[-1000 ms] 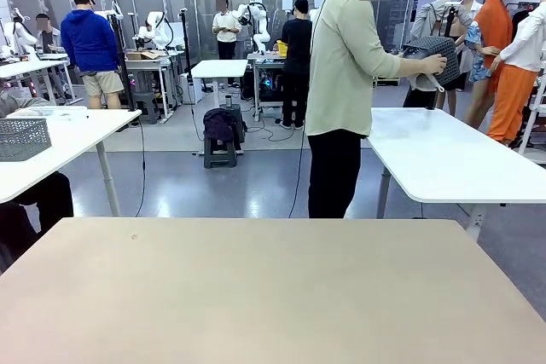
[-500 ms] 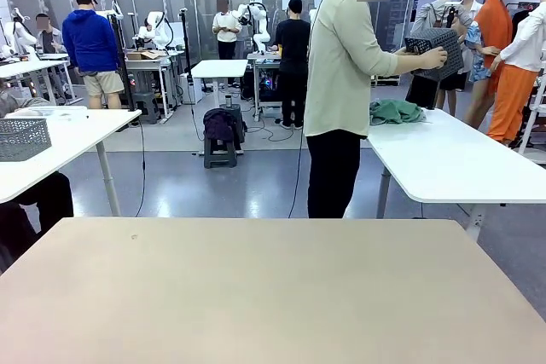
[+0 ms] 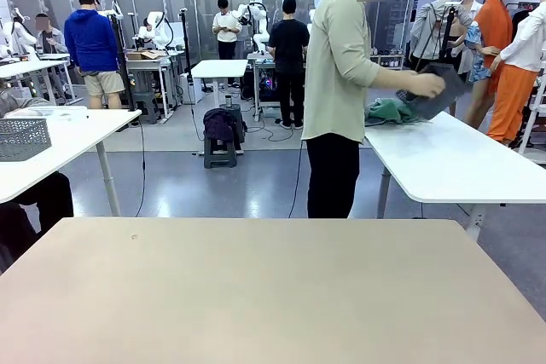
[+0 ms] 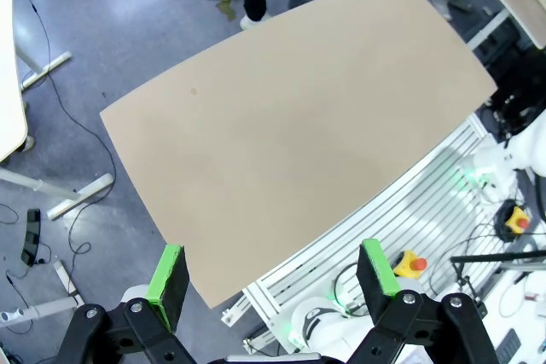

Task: Fold the towels and place them in the basket.
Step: When a person lays out a Towel with hook on the table, fold it in half twice.

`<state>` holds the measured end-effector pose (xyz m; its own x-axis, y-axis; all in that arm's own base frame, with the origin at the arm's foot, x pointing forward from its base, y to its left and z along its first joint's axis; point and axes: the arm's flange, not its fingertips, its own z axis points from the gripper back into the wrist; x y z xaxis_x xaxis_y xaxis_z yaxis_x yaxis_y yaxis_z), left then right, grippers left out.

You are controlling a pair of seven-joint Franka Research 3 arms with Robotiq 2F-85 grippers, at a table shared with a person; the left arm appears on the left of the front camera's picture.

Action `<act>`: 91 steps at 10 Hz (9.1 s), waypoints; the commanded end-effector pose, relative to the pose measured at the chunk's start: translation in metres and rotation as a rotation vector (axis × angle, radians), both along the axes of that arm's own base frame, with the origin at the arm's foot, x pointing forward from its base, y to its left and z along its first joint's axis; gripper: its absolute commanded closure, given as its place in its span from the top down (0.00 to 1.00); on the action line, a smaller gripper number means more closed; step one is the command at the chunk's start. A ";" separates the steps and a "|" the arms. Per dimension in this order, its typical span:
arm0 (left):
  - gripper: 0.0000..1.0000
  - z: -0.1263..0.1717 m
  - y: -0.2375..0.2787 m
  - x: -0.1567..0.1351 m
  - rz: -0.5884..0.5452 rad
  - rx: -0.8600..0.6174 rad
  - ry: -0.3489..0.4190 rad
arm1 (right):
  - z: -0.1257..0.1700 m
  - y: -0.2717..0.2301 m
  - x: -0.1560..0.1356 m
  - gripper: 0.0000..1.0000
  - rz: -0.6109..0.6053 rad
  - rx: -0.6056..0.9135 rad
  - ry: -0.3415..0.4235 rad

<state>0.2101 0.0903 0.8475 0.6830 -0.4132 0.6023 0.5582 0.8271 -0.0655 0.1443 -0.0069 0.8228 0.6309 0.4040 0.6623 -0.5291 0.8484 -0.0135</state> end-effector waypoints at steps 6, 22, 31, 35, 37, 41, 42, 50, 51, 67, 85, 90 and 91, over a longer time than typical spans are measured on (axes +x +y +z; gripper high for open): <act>1.00 0.001 0.000 -0.001 -0.003 0.000 -0.004 | 0.000 -0.001 -0.001 1.00 0.000 0.001 -0.002; 1.00 0.001 0.000 -0.001 -0.003 0.000 -0.004 | 0.000 -0.001 -0.001 1.00 0.000 0.001 -0.002; 1.00 0.001 0.000 -0.001 -0.003 0.000 -0.004 | 0.000 -0.001 -0.001 1.00 0.000 0.001 -0.002; 1.00 0.001 0.000 -0.001 -0.003 0.000 -0.004 | 0.000 -0.001 -0.001 1.00 0.000 0.001 -0.002; 1.00 0.001 0.000 -0.001 -0.003 0.000 -0.004 | 0.000 -0.001 -0.001 1.00 0.000 0.001 -0.002; 1.00 0.001 0.000 -0.001 -0.003 0.000 -0.004 | 0.000 -0.001 -0.001 1.00 0.000 0.001 -0.002; 1.00 0.001 0.000 -0.001 -0.003 0.000 -0.004 | 0.000 -0.001 -0.001 1.00 0.000 0.001 -0.002; 1.00 0.001 0.000 -0.001 -0.003 0.000 -0.004 | 0.000 -0.001 -0.001 1.00 0.000 0.001 -0.002; 1.00 0.001 0.000 -0.001 -0.003 0.000 -0.004 | 0.000 -0.001 -0.001 1.00 0.000 0.001 -0.002; 1.00 0.001 0.000 -0.001 -0.003 0.000 -0.004 | 0.000 -0.001 -0.001 1.00 0.000 0.001 -0.002; 1.00 -0.214 -0.195 0.037 -0.826 0.745 0.141 | -0.233 0.192 0.116 1.00 0.855 -0.463 0.186; 1.00 -0.216 -0.202 0.036 -0.830 0.741 0.187 | -0.239 0.201 0.118 1.00 0.837 -0.497 0.216; 1.00 -0.216 -0.202 0.036 -0.830 0.741 0.187 | -0.239 0.201 0.118 1.00 0.837 -0.497 0.216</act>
